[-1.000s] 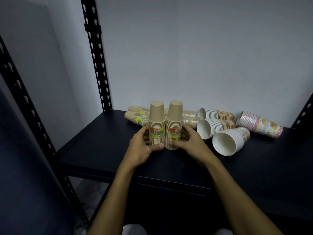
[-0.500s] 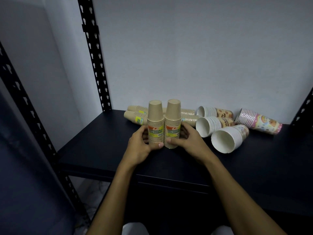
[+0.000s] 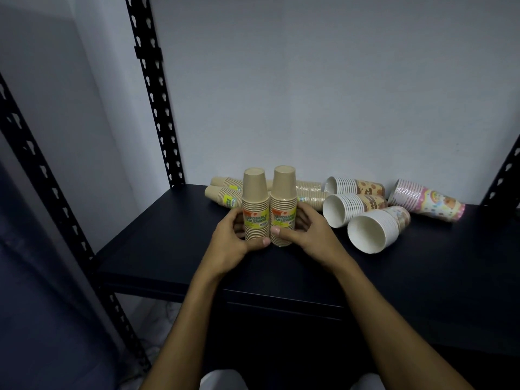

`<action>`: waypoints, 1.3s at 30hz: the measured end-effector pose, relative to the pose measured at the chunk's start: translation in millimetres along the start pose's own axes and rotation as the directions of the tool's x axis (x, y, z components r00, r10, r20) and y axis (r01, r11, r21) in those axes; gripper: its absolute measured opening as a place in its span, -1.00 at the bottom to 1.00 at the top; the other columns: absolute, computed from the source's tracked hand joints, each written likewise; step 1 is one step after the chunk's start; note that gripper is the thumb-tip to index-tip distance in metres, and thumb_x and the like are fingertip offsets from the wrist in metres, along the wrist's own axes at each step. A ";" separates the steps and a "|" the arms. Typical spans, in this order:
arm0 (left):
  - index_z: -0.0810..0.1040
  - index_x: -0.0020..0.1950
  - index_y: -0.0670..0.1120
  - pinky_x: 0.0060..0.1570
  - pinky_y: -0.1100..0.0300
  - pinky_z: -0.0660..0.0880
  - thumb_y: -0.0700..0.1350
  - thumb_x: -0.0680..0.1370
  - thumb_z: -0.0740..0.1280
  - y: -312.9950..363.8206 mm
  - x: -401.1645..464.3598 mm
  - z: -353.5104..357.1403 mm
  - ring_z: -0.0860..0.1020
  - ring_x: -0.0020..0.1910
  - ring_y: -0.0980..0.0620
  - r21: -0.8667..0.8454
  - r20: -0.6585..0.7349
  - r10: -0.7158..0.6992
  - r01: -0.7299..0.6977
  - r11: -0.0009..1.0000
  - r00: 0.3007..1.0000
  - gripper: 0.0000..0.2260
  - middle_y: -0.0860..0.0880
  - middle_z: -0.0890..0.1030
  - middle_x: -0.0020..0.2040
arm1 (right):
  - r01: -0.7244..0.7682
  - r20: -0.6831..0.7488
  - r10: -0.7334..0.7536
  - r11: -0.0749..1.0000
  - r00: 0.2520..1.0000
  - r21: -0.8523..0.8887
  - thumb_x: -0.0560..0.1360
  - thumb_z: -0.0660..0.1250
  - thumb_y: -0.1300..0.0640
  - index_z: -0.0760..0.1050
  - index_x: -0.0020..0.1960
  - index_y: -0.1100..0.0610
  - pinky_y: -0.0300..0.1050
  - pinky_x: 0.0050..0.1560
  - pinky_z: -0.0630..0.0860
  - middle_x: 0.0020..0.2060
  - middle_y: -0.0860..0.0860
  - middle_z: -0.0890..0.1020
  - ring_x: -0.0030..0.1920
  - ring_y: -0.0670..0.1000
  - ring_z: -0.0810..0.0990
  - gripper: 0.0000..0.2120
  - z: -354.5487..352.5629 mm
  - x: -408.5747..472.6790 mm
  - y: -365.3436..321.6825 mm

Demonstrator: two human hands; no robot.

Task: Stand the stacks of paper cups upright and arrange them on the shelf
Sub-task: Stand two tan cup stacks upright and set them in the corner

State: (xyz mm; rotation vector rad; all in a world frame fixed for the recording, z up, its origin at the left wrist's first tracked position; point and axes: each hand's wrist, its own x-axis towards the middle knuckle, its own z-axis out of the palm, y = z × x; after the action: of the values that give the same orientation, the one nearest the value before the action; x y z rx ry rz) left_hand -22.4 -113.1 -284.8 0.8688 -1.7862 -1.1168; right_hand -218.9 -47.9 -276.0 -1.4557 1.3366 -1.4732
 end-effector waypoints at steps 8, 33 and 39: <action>0.45 0.43 -0.05 0.17 0.13 0.58 -0.15 0.40 0.57 8.8 -6.0 -2.5 0.62 0.22 0.04 -0.137 -0.037 -0.013 0.007 0.990 0.999 -0.38 -0.02 0.64 0.25 | 0.009 -0.039 -0.008 0.999 0.999 0.040 0.42 0.55 -0.05 0.50 0.36 0.00 0.11 0.33 0.53 0.24 -0.03 0.65 0.26 -0.03 0.62 -0.45 1.4 -1.5 -4.5; 0.50 0.35 -0.01 0.13 0.33 0.56 -0.10 0.46 0.55 6.0 -38.5 -35.0 0.63 0.09 0.26 0.106 -0.200 0.012 0.009 0.994 0.980 -0.52 0.10 0.67 0.15 | 0.107 0.095 -0.092 0.979 0.991 -0.175 0.55 0.42 0.08 0.47 0.34 0.01 0.09 0.29 0.56 0.19 -0.12 0.68 0.22 -0.09 0.64 -0.62 49.0 -1.5 -8.2; 0.46 0.37 0.03 0.12 0.41 0.48 -0.04 0.46 0.54 -1.3 -61.2 -105.6 0.56 0.10 0.33 0.247 -0.287 -0.036 0.110 0.963 0.957 -0.49 0.18 0.62 0.15 | 0.162 0.209 -0.125 0.972 0.970 -0.172 0.58 0.39 0.06 0.43 0.39 -0.02 -0.01 0.32 0.53 0.23 -0.15 0.64 0.25 -0.16 0.60 -0.60 123.8 18.8 -11.2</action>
State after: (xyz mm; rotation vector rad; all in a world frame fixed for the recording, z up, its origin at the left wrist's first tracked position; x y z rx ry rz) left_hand 98.3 -97.0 -276.7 1.1966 -1.6939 -0.7664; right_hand -99.8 -88.5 -277.8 -1.8043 1.2977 -1.2774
